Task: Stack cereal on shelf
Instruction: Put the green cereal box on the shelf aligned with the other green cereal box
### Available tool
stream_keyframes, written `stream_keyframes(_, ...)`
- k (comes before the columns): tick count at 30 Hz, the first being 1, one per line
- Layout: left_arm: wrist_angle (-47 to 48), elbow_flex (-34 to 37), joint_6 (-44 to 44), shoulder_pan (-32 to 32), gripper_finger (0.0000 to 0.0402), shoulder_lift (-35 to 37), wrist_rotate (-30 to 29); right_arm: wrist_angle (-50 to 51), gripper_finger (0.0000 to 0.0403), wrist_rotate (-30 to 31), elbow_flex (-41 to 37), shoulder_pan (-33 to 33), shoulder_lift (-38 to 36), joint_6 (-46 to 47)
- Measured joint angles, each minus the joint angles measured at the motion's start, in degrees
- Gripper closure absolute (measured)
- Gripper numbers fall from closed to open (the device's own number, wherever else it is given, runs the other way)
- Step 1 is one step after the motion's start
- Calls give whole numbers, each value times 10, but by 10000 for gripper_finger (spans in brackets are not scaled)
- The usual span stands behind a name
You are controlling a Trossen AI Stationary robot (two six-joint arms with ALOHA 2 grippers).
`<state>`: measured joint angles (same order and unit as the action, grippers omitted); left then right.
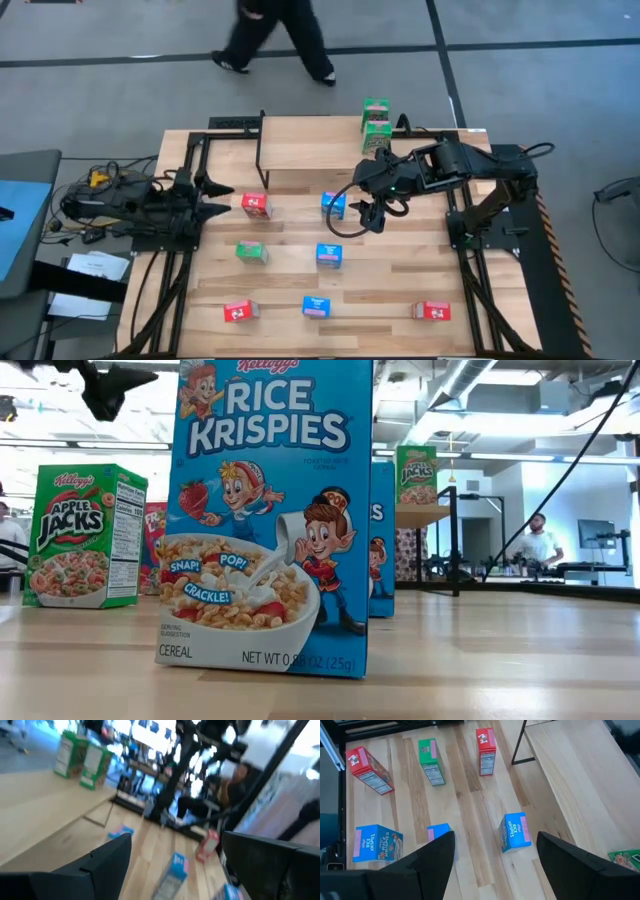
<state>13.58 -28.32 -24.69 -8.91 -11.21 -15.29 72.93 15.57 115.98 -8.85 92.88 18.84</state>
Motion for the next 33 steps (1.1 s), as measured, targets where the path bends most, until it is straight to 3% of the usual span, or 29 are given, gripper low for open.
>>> stream_keyframes(8,137,-128,1,-1,101,-142,86,0,97,0,0,0,0,0)
stream_keyframes(15,234,-188,-6,-17,101,-238,149,1,97,0,0,0,0,0)
stream_keyframes(24,266,-196,-21,-93,101,-302,146,2,97,-4,0,0,0,2)
stream_keyframes(33,266,-196,-10,-152,101,-353,65,22,97,-4,0,0,0,1)
